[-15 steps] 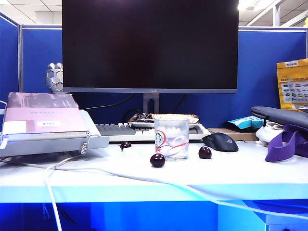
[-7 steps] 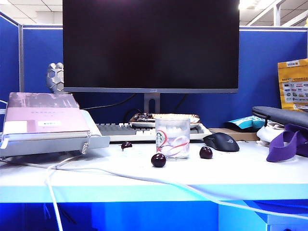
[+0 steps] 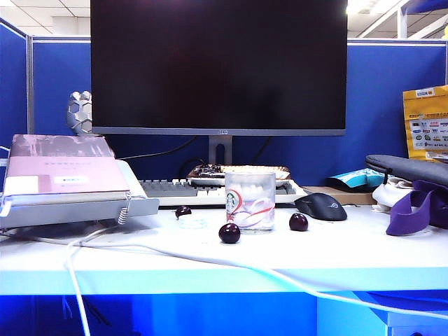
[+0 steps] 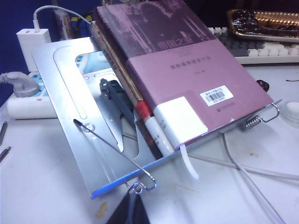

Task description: Pick up the cherry on the right side of the glass and put it inside the glass.

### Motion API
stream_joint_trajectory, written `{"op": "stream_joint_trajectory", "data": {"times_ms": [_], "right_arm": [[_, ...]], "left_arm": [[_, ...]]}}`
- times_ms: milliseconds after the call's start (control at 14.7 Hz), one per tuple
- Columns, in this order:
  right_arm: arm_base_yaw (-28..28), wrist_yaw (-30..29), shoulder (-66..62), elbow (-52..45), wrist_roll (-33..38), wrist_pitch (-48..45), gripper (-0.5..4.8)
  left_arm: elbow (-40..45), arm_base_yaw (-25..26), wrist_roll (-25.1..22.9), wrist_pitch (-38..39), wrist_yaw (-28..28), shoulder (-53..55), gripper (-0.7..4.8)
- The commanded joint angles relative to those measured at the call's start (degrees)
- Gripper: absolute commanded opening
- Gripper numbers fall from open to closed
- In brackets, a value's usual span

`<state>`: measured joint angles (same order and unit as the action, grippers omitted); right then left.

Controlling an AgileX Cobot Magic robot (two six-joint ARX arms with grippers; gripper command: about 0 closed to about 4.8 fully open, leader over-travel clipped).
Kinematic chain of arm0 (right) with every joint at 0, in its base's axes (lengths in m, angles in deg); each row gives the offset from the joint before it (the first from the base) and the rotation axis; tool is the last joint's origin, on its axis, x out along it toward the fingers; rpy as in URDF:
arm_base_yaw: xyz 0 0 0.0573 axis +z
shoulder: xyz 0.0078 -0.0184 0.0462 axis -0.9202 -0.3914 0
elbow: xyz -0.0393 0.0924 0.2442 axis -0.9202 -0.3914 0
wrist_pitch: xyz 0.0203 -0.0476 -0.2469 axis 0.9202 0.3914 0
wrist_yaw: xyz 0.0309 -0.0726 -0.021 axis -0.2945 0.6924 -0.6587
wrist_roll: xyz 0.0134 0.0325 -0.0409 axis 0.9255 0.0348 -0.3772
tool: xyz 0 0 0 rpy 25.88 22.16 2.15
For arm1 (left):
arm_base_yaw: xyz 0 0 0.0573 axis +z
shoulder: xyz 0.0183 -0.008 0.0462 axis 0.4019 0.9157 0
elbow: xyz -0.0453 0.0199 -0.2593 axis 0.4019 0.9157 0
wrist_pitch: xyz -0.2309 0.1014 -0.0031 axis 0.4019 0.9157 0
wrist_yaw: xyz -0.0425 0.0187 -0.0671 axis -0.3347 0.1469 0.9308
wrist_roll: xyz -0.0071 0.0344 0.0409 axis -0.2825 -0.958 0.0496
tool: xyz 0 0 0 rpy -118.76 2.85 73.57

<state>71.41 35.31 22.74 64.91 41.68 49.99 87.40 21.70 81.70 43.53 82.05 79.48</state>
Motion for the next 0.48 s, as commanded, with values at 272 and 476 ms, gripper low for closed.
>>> {"op": "stream_joint_trajectory", "data": {"times_ms": [272, 476], "right_arm": [[0.44, -18.47, -16.37, 1.99, 4.37, -12.24, -0.05], [2.54, -8.98, -20.74, 7.63, -7.15, -3.45, -0.05]], "left_arm": [[0.02, 0.04, -0.24, 0.68, 0.20, -0.17, -0.05], [0.02, 0.04, -0.24, 0.68, 0.17, -0.17, -0.05]]}}
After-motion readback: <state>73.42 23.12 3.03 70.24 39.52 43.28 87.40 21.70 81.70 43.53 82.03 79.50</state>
